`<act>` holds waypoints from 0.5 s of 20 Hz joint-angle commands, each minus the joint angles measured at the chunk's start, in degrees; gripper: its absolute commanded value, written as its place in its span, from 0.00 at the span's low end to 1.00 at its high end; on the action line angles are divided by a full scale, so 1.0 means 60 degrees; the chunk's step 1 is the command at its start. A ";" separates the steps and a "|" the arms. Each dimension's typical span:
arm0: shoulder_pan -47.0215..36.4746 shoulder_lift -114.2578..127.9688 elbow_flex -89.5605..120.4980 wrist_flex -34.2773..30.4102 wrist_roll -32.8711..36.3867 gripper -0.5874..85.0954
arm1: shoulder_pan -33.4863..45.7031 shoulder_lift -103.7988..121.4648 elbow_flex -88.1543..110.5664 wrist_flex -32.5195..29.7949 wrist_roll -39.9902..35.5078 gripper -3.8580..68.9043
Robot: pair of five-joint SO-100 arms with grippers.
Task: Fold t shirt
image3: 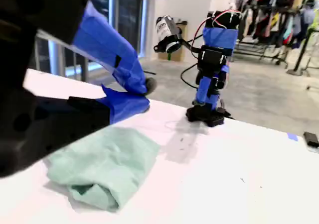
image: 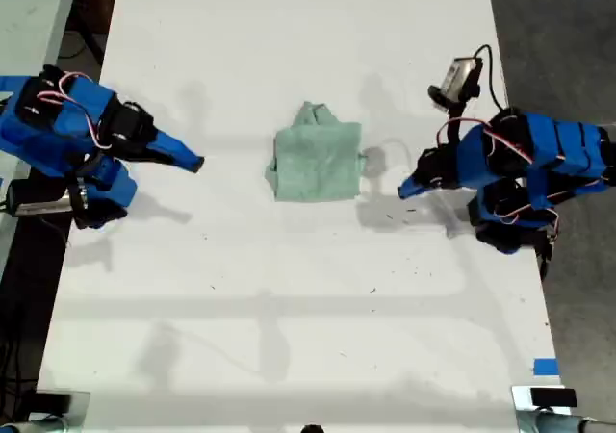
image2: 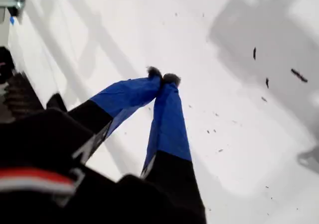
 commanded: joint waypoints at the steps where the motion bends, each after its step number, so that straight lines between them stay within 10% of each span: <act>1: 0.0527 0.5127 0.6299 -0.1582 -0.0835 0.00 | -0.0483 0.1626 0.2549 -0.1538 0.0190 0.06; 5: 0.0791 0.6182 0.8057 -0.1655 -0.0220 0.00 | -0.0146 0.4482 0.5977 -0.3047 -0.0293 0.06; 10: -0.0073 0.6196 0.8979 -0.1406 -0.0542 0.00 | 0.0439 0.8232 0.8511 -0.2124 -0.0527 0.06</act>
